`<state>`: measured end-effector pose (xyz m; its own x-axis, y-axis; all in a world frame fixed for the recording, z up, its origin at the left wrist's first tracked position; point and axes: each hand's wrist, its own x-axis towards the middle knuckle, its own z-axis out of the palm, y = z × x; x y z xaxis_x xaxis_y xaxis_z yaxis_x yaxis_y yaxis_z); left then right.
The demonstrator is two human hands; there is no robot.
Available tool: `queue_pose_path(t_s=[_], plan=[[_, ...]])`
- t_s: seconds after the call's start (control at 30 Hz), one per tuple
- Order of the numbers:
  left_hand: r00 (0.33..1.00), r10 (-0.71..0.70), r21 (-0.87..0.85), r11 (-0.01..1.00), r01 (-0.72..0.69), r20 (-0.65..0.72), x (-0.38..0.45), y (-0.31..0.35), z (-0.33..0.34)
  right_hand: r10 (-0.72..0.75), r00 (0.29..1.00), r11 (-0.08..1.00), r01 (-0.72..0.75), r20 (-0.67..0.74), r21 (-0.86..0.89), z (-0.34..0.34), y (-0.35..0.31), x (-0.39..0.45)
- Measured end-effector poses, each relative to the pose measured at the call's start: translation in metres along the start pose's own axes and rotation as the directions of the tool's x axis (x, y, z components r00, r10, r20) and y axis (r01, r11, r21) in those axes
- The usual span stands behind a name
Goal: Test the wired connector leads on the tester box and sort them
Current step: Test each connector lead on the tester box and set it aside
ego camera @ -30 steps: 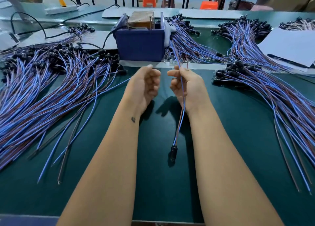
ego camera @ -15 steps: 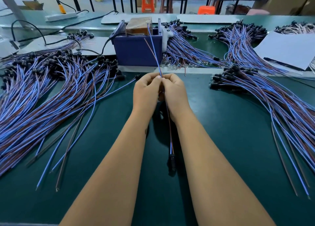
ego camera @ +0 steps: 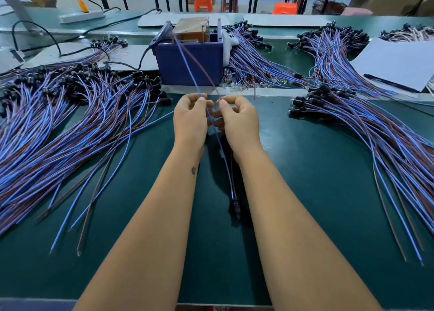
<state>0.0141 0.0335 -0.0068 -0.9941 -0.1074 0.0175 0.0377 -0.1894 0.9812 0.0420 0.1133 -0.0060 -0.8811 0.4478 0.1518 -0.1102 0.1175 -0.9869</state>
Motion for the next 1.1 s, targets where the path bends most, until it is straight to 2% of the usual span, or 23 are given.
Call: queue_pose_path(t_s=[0.07,0.17,0.23,0.33,0.43,0.53,0.77,0.93,1.1], plan=[[1.0,0.016,0.021,1.0,-0.015,-0.005,0.001,0.001,-0.003,-0.005,0.998,0.999,0.007,-0.056,0.042,-0.002,0.0,-0.001],[0.997,0.079,0.173,0.982,-0.075,-0.013,0.005,-0.001,-0.01,-0.036,0.993,0.999,0.04,-0.113,0.037,-0.004,0.001,0.0],[0.998,0.054,0.235,0.971,-0.043,-0.039,0.009,-0.001,-0.014,-0.043,0.992,0.998,0.047,-0.121,0.034,-0.004,0.001,0.001],[0.996,-0.047,0.161,0.985,0.059,-0.078,0.014,0.002,-0.017,0.028,0.993,0.994,-0.015,-0.111,0.108,-0.004,0.001,0.002],[0.997,-0.058,0.109,0.992,0.063,-0.049,0.013,0.005,-0.02,0.067,0.995,0.984,-0.054,-0.07,0.169,-0.006,-0.002,0.003],[0.999,-0.033,0.072,0.997,0.035,-0.024,0.011,0.006,-0.022,0.055,0.997,0.987,-0.045,-0.06,0.156,-0.007,-0.003,0.001],[0.99,-0.096,0.036,0.994,0.1,-0.104,0.013,0.008,-0.023,0.034,0.996,0.995,-0.026,-0.085,0.098,-0.007,-0.001,0.001],[0.991,-0.094,0.015,0.995,0.096,-0.095,0.012,0.007,-0.022,0.072,0.989,0.99,-0.054,-0.129,0.132,-0.007,0.0,0.002],[0.983,-0.152,0.0,0.988,0.153,-0.107,0.013,0.01,-0.023,0.079,0.986,0.989,-0.059,-0.148,0.139,-0.006,-0.001,0.002]])
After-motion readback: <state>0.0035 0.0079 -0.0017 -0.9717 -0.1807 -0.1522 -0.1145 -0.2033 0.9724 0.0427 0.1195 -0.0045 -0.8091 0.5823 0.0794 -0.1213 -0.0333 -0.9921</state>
